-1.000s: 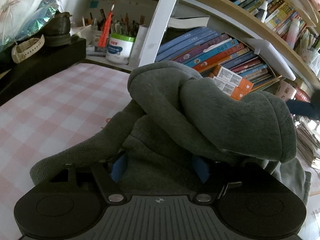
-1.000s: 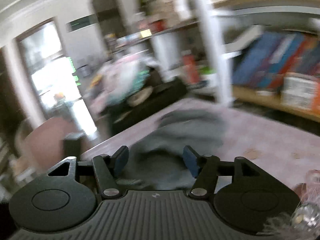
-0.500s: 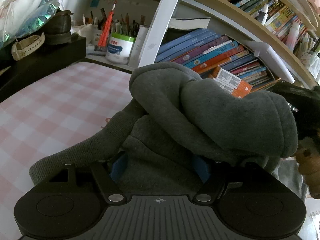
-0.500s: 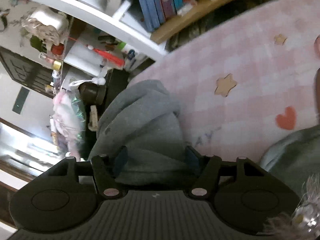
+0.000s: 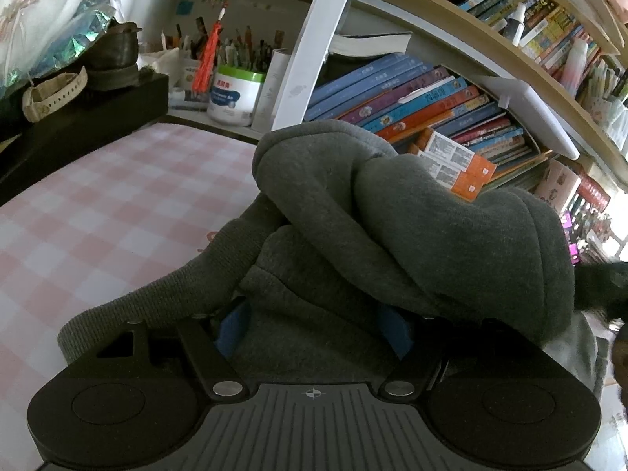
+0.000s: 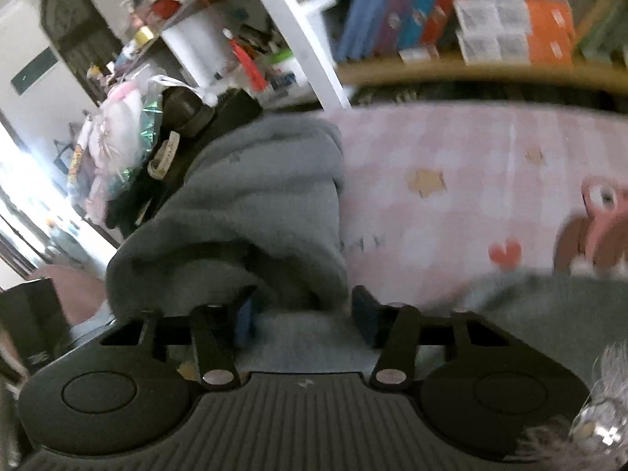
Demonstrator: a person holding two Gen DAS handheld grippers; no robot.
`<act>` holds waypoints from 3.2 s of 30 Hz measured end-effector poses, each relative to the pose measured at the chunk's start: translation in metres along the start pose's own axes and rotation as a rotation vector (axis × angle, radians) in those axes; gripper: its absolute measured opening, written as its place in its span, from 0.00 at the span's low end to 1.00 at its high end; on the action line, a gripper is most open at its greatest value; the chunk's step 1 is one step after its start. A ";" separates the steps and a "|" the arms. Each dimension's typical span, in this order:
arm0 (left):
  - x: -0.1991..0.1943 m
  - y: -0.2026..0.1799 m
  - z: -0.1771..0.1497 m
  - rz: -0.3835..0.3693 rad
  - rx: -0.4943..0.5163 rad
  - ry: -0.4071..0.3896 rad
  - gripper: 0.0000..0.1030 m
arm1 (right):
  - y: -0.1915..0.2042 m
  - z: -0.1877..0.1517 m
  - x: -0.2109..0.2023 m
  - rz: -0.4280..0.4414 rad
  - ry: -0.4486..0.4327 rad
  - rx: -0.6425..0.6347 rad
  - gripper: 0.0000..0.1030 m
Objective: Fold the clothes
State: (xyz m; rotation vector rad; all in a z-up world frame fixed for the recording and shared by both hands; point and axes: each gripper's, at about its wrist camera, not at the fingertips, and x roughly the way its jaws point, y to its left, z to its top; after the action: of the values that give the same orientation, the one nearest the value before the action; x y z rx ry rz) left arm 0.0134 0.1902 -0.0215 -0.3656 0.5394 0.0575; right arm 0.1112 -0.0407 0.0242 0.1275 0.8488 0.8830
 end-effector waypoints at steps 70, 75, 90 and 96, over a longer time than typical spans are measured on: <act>-0.043 0.025 0.020 0.175 0.112 0.022 0.66 | -0.149 -0.195 -0.256 -0.878 -0.183 0.042 0.87; -0.012 0.007 0.027 0.204 0.207 0.077 0.66 | -0.149 -0.201 -0.260 -0.853 -0.198 0.056 0.87; -0.006 0.036 0.032 0.451 0.199 0.077 0.50 | -0.133 -0.191 -0.233 -0.665 -0.182 -0.011 0.94; -0.028 0.078 0.038 0.550 0.110 0.067 0.51 | -0.112 -0.166 -0.194 -0.589 -0.147 -0.104 0.94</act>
State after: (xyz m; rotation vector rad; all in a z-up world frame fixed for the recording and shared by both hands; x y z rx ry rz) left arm -0.0037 0.2779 -0.0029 -0.1039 0.6947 0.5451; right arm -0.0005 -0.2928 -0.0195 -0.1438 0.6481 0.3566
